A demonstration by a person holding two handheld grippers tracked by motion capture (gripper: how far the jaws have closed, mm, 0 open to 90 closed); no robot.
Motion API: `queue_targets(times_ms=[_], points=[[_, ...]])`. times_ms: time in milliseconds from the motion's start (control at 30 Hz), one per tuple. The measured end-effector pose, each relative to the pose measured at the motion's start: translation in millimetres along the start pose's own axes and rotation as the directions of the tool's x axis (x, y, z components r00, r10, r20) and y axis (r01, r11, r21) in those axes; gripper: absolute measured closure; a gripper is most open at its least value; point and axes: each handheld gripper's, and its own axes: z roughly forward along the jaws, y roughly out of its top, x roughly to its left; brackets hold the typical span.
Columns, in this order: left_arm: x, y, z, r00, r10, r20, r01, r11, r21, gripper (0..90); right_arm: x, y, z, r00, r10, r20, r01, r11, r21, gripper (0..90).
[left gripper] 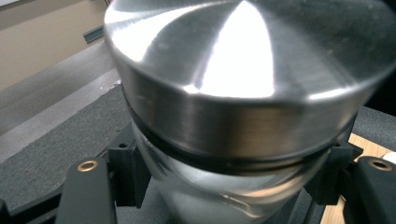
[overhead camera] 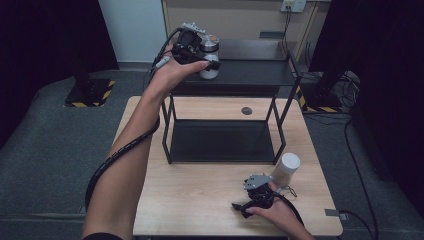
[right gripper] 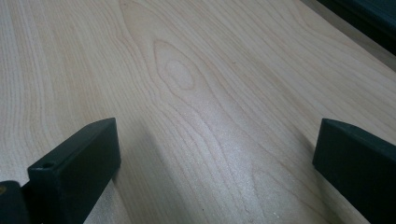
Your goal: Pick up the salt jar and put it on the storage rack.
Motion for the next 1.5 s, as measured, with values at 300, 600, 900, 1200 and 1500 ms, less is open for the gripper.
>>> queue_targets(times_ms=[300, 600, 900, 1200, 1500], points=[[-4.9, 2.6, -5.7, 0.9993, 0.018, -0.033, -0.018, 0.9998, 0.004, 16.4, 0.0, 0.0, 0.0, 1.0, 0.0, 0.0, 0.0, 1.0, 0.0, 1.4], [-11.1, 0.3, -19.4, 0.9964, 0.06, -0.06, -0.059, 0.9981, 0.021, 3.7, 0.0, 0.0, 0.0, 1.0, 0.0, 0.0, 0.0, 1.0, 0.0, 1.4], [-13.5, -11.3, -45.5, 0.9972, 0.048, -0.057, -0.05, 0.9982, -0.033, 1.9, 0.0, 0.2, -0.1, 1.0, 0.0, 0.0, 0.0, 1.0, 0.001, 1.4], [-24.0, -20.4, -74.5, 0.997, 0.063, -0.043, -0.067, 0.9937, -0.09, 1.7, 0.1, 0.0, 0.0, 1.0, 0.0, 0.0, 0.0, 1.0, 0.0, 1.4], [-40.5, -49.5, -98.7, 0.9934, 0.092, -0.069, -0.1, 0.988, -0.117, 1.7, 0.1, 0.0, 0.0, 1.0, 0.0, 0.0, 0.0, 1.0, 0.0, 1.4]])
